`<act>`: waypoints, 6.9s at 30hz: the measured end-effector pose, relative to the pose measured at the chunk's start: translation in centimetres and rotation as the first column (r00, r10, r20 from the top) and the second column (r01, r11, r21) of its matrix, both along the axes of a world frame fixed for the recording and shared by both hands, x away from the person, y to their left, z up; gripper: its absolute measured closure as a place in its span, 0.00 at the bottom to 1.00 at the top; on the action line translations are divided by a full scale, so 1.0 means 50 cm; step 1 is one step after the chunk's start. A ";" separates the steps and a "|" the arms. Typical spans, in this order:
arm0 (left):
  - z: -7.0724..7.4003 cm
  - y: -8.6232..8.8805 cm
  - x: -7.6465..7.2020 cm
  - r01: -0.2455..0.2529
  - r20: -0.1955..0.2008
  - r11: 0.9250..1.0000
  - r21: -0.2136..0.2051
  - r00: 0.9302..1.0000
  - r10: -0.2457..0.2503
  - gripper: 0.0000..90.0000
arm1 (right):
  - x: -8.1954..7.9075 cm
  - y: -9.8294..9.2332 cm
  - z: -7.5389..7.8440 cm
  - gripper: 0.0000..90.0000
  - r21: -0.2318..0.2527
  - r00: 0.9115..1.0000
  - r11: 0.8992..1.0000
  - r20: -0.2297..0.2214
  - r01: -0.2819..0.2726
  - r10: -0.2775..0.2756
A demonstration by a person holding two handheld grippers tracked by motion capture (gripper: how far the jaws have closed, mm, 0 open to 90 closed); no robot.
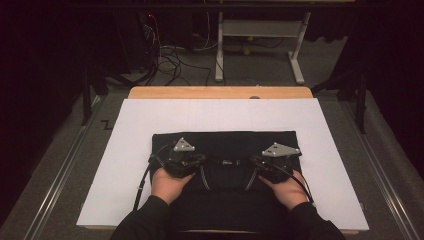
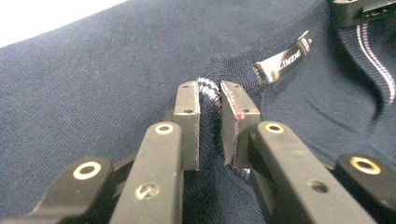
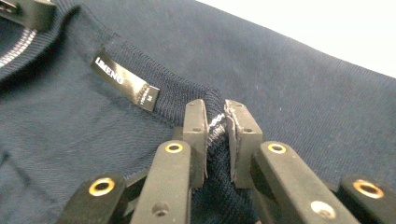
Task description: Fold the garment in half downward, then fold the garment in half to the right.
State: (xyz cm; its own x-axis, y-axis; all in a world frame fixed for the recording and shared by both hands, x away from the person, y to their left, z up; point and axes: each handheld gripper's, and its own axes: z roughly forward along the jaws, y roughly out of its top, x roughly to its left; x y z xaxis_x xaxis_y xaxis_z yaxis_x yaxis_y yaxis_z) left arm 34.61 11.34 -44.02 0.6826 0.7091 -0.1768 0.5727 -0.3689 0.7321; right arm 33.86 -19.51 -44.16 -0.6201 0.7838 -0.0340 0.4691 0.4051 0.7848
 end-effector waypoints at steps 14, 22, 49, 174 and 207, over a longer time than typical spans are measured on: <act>0.000 0.024 -0.096 0.041 0.039 0.998 -0.049 0.998 -0.040 0.82 | -0.087 -0.015 0.005 0.89 0.056 0.996 0.995 0.056 -0.079 0.076; 0.005 0.031 -0.142 0.076 0.048 0.994 -0.072 0.996 -0.073 0.82 | -0.142 -0.021 -0.007 0.89 0.066 0.991 0.992 0.078 -0.112 0.107; -0.008 0.050 -0.260 0.176 0.033 0.983 -0.061 0.984 -0.174 0.81 | -0.260 -0.047 -0.016 0.88 0.119 0.980 0.974 0.070 -0.193 0.186; 0.126 0.220 0.124 -0.149 0.110 0.973 -0.175 0.979 0.170 0.00 | -0.159 0.219 0.012 0.00 0.179 0.976 0.963 0.124 -0.202 0.181; -0.079 0.304 0.171 -0.282 -0.103 0.953 -0.112 0.957 0.271 0.04 | -0.190 0.366 -0.040 0.00 0.142 0.941 0.930 0.054 -0.340 0.335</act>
